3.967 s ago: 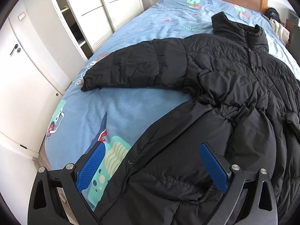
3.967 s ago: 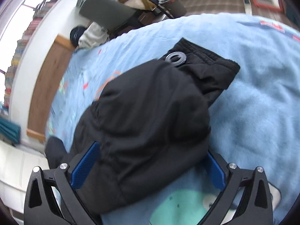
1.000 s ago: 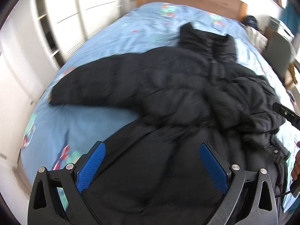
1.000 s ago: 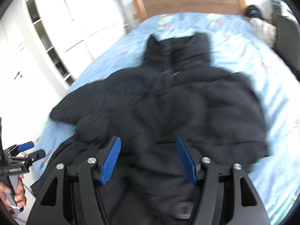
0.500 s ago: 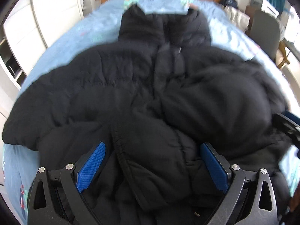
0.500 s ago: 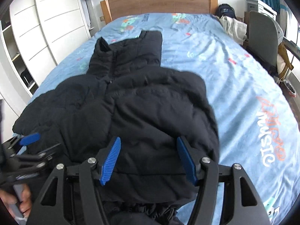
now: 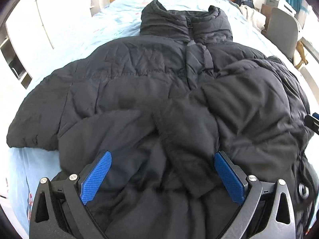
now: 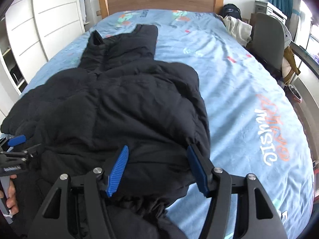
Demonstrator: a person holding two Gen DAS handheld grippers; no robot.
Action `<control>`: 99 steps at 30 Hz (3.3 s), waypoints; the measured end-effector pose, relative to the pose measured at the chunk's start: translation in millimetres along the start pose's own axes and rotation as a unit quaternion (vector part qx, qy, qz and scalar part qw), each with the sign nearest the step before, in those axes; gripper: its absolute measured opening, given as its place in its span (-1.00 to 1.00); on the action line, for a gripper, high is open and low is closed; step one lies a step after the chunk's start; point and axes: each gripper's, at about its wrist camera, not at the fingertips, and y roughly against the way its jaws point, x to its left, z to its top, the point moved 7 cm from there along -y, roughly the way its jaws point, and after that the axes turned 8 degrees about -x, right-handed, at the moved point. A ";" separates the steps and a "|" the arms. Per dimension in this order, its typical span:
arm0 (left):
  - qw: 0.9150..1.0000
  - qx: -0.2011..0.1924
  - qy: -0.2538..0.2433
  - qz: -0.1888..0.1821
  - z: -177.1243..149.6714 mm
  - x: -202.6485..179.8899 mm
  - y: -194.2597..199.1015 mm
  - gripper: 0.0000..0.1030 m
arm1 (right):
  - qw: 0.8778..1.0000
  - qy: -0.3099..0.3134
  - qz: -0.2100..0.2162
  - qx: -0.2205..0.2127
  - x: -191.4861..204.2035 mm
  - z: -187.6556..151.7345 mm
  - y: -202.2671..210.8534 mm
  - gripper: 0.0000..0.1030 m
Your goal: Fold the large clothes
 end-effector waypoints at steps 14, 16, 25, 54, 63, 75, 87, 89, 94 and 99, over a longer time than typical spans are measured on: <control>0.998 -0.035 0.028 -0.053 -20.2 74.9 99.7 0.97 | 1.000 -0.020 -0.016 0.010 40.9 -17.4 66.1 0.17; 0.998 -0.029 0.034 -0.053 -22.3 86.1 109.3 0.97 | 1.000 -0.017 -0.019 0.004 50.4 -20.3 86.0 0.17; 0.994 -0.049 0.072 -0.072 -42.7 137.8 152.5 0.97 | 0.998 -0.042 -0.038 -0.020 77.0 -44.7 163.0 0.17; 0.951 -0.022 0.307 -0.039 -84.3 360.9 98.7 0.97 | 0.996 -0.071 -0.044 -0.034 115.1 -65.3 171.9 0.17; 0.919 -0.017 0.390 -0.054 -80.9 400.8 52.7 0.96 | 0.996 -0.064 -0.051 -0.023 104.8 -58.9 149.1 0.17; 0.859 -0.020 0.506 -0.080 -76.8 447.8 0.0 0.73 | 0.994 -0.079 -0.079 -0.013 73.2 -48.8 124.5 0.17; 0.785 -0.056 0.596 -0.160 -60.6 465.7 -18.8 -0.34 | 0.992 -0.091 -0.090 -0.009 56.8 -52.5 115.5 0.17; 0.778 -0.060 0.601 -0.173 -59.7 464.7 -16.5 -0.55 | 0.992 -0.089 -0.089 -0.009 57.8 -53.5 115.8 0.17; 0.785 -0.065 0.592 -0.173 -54.8 463.2 -3.2 -0.77 | 0.992 -0.093 -0.088 -0.015 55.6 -54.0 121.0 0.17; 0.810 -0.072 0.559 -0.162 -36.8 455.2 13.1 -0.79 | 0.991 -0.097 -0.087 -0.025 51.0 -53.3 132.4 0.17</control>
